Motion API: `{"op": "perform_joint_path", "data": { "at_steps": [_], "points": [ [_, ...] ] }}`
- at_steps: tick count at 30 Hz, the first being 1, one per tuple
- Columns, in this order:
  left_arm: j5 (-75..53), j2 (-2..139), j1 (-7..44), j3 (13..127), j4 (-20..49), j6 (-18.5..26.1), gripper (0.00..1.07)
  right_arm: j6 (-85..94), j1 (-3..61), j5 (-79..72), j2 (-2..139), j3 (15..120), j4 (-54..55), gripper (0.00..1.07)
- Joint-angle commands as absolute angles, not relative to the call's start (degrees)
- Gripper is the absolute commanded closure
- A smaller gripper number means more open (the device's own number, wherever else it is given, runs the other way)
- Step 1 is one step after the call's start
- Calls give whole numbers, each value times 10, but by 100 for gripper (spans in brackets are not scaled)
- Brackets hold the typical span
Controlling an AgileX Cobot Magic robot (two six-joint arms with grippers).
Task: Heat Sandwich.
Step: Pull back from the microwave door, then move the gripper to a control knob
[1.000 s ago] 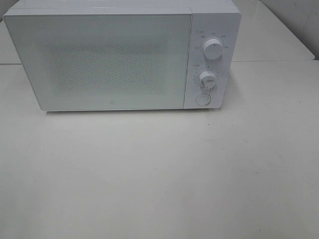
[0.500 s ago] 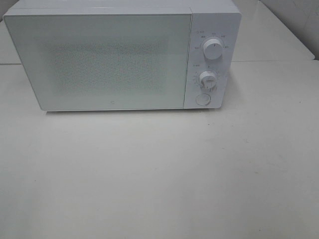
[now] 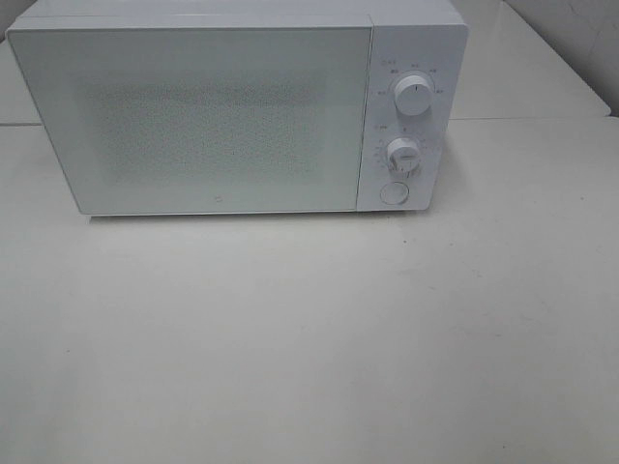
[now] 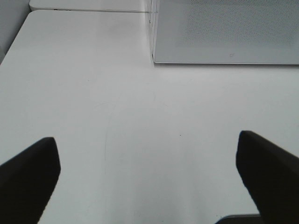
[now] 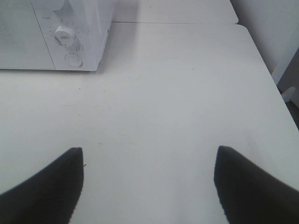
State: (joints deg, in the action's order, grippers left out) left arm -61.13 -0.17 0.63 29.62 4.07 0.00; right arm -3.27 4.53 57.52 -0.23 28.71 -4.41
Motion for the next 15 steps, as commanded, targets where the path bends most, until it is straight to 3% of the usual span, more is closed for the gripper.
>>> {"op": "perform_joint_path", "data": {
  "at_steps": [1,15],
  "points": [
    [-611,-17,6,296,40,0,9,-25,41,572,-15,286,-43,32],
    [-611,-17,6,296,40,0,9,-26,41,571,-14,286,-43,32]
  ]
}}
